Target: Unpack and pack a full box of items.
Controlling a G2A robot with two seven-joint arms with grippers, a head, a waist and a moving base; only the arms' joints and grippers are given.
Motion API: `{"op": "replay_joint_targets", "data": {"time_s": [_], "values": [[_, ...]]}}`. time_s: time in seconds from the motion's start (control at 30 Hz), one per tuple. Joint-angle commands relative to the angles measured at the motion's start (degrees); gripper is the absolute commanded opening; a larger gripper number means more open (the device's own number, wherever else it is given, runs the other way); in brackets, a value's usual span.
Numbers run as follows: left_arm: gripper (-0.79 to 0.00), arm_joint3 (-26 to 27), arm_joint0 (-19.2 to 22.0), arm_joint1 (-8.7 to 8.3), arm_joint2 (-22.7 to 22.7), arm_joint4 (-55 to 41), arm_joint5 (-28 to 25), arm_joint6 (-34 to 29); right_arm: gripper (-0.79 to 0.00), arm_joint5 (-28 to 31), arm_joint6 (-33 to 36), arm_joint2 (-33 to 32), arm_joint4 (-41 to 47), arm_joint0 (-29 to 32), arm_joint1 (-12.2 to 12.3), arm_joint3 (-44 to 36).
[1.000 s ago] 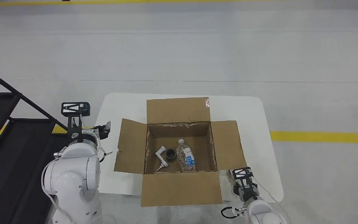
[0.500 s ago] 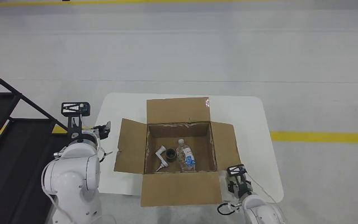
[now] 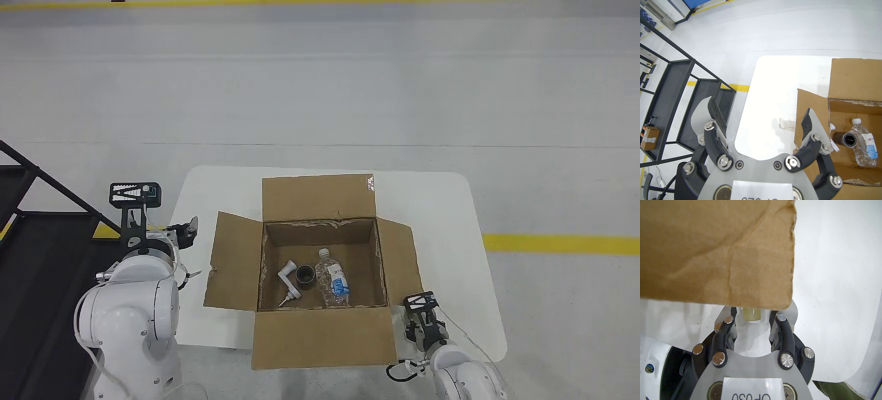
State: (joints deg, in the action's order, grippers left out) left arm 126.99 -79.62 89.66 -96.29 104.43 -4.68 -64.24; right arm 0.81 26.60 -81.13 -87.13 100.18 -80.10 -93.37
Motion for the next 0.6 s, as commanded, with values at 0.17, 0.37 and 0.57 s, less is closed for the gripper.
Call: {"op": "replay_joint_targets", "data": {"time_s": [0.17, 0.37, 0.57], "values": [[0.0, 0.0, 0.0, 0.0, 0.0, 0.0, 0.0, 0.0, -0.437, 0.0, 0.6, 0.3, -0.1, -0.3, 0.2, 0.2], [0.0, 0.0, 0.0, 0.0, 0.0, 0.0, 0.0, 0.0, -0.493, -0.2, 0.8, 0.6, 0.1, -0.4, 0.3, 0.4], [0.0, 0.0, 0.0, 0.0, 0.0, 0.0, 0.0, 0.0, -0.73, -0.3, 1.0, 0.7, 0.4, -0.4, 0.4, 0.4]]}}
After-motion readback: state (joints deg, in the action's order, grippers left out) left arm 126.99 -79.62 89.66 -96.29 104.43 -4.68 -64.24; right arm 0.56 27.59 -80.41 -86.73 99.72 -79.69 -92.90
